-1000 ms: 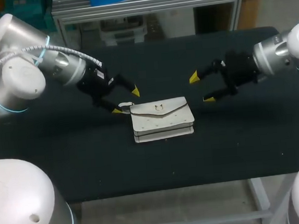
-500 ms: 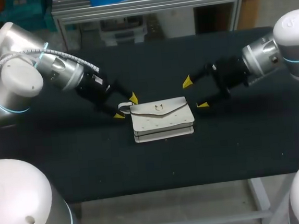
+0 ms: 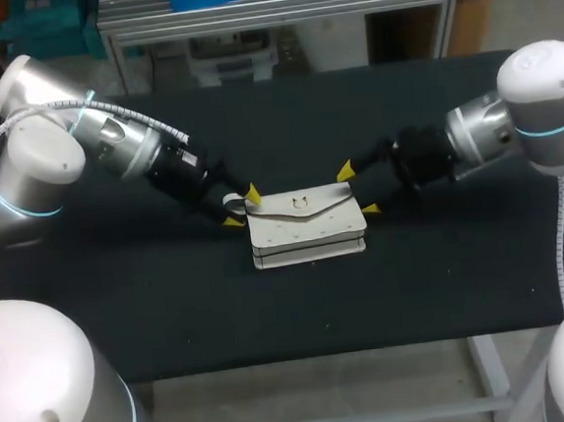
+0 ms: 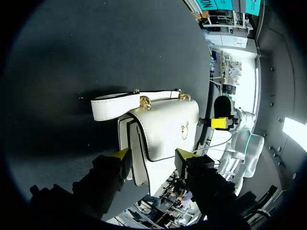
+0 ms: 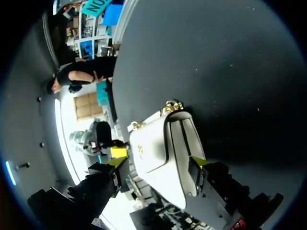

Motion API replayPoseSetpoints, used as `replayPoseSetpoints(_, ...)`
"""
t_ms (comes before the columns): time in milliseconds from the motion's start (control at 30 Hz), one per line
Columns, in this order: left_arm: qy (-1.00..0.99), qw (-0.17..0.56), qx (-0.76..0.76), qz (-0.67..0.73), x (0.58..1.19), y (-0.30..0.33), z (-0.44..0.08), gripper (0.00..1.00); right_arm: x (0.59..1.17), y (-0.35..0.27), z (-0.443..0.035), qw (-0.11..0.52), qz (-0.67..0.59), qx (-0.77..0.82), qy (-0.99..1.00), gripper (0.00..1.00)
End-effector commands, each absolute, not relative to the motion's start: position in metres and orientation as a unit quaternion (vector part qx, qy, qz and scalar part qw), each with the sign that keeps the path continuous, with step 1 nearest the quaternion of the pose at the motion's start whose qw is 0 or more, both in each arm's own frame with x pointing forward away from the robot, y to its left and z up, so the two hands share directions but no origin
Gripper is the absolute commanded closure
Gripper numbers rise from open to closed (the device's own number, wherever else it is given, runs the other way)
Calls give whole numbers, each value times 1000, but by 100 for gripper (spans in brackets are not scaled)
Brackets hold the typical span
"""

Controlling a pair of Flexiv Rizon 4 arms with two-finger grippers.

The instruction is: Pick up the bag, open it, inspect its contents, close it, and place it on the opposite side

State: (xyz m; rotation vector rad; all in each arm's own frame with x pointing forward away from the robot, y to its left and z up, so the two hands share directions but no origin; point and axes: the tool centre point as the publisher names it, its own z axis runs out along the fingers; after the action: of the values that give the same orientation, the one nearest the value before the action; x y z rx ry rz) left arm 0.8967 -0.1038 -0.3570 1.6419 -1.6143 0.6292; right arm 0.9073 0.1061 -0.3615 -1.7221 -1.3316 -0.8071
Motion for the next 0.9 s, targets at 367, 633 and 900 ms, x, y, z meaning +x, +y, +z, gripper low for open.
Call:
replayPoseSetpoints(367,-630,396,623,242,901,-112,-368,48,923,113,-379,407,-320,-679,-521,56)
replayPoseSetpoints(633,-621,401,630,237,906,-114,-373,80,926,113,-381,410,-323,-673,-523,83)
replayPoseSetpoints(900,-610,391,646,241,911,-116,-373,100,923,114,-382,406,-327,-664,-536,100)
